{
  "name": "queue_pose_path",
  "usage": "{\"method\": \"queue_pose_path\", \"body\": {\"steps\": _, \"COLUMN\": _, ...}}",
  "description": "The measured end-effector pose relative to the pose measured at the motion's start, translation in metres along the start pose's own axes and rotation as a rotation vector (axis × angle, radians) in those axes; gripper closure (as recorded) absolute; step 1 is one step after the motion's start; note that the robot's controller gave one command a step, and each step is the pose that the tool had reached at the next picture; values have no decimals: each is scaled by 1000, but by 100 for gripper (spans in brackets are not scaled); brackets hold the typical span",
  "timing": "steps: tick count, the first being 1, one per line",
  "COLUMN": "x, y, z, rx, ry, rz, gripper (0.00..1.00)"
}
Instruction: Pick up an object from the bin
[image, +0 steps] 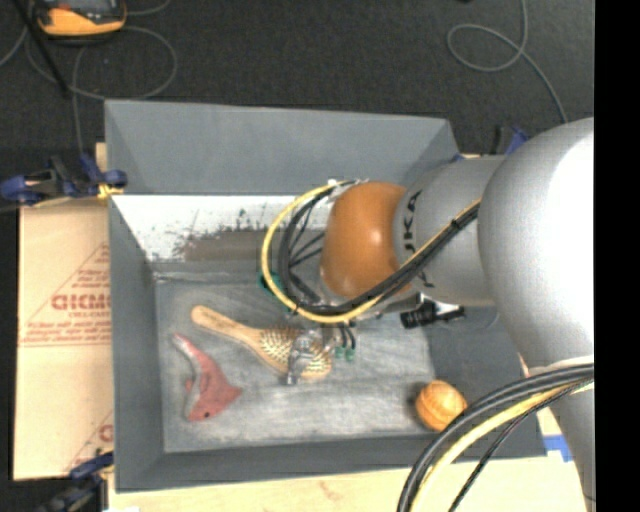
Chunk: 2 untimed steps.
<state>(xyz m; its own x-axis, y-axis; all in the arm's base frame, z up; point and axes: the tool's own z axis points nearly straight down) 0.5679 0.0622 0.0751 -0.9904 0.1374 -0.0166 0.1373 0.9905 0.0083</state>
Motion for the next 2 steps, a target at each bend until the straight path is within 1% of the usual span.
{"method": "queue_pose_path", "body": {"steps": 1, "x": 1, "y": 0, "z": -3, "rx": 1, "ry": 4, "rz": 0, "gripper": 100}}
{"method": "queue_pose_path", "body": {"steps": 2, "x": 2, "y": -1, "z": -14, "rx": 5, "ry": 13, "rz": -1, "gripper": 100}}
